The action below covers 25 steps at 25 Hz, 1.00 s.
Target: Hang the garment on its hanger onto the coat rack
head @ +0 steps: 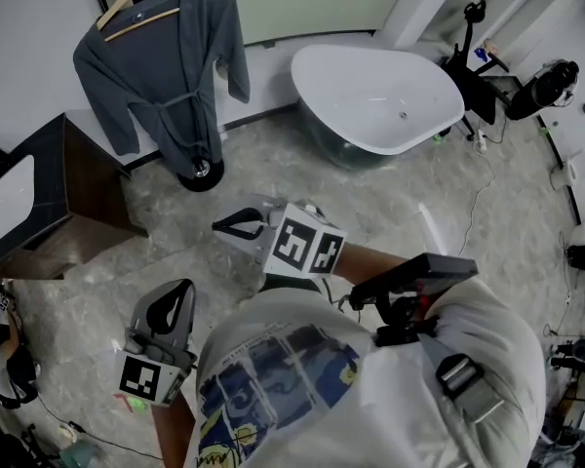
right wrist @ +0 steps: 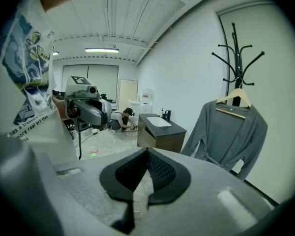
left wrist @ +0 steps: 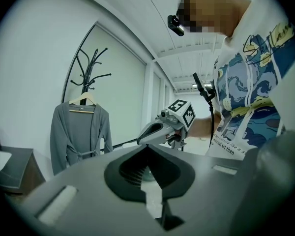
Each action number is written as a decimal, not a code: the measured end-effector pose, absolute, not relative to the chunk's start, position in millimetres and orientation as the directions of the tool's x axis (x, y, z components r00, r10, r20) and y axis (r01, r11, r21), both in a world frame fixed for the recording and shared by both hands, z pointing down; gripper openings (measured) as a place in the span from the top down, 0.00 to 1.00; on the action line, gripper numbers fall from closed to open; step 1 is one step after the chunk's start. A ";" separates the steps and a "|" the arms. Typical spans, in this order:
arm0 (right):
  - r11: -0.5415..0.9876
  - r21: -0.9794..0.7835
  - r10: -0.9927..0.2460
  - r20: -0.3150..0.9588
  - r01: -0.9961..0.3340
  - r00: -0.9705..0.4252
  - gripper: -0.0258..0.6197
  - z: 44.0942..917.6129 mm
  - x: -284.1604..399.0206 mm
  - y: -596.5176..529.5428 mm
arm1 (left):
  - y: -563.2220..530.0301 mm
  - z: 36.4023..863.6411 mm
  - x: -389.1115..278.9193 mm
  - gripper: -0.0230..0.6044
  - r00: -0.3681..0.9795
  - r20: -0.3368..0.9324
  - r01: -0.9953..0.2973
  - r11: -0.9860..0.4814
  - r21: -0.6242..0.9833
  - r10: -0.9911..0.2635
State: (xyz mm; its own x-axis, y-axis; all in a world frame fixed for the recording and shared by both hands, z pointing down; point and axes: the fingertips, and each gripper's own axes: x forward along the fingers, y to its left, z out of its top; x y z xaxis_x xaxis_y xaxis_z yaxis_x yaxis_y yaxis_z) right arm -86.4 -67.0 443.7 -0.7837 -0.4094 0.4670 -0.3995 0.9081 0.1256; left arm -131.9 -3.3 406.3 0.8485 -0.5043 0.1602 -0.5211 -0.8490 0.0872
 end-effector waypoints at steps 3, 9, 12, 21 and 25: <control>0.913 0.128 -0.401 0.469 -0.388 -0.787 0.96 444.4 -89.7 -64.3 | -2.0 407.6 -133.3 0.96 0.847 0.158 -0.525 -0.847 0.089 -0.508; 0.916 0.145 -0.395 0.479 -0.373 -0.784 0.96 445.4 -90.7 -61.0 | -0.5 406.9 -132.8 0.96 0.846 0.153 -0.527 -0.845 0.090 -0.511; 0.919 0.144 -0.390 0.475 -0.368 -0.789 0.96 444.2 -92.8 -60.5 | -1.2 407.4 -133.0 0.96 0.845 0.156 -0.528 -0.845 0.091 -0.511; 0.919 0.147 -0.390 0.480 -0.366 -0.786 0.96 446.8 -91.1 -58.2 | -1.6 408.7 -128.0 0.96 0.851 0.159 -0.517 -0.851 0.092 -0.500; 0.920 0.144 -0.386 0.484 -0.363 -0.785 0.96 448.6 -90.2 -56.9 | -1.7 409.4 -126.4 0.96 0.852 0.163 -0.515 -0.852 0.094 -0.497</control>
State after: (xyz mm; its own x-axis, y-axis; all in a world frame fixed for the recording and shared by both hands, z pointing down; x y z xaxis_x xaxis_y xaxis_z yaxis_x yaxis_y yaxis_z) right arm -90.2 -56.9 448.6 -0.7853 -0.3858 0.4842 -0.3632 0.9205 0.1443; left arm -126.4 -1.7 409.4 0.8523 -0.4970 0.1630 -0.5149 -0.8521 0.0942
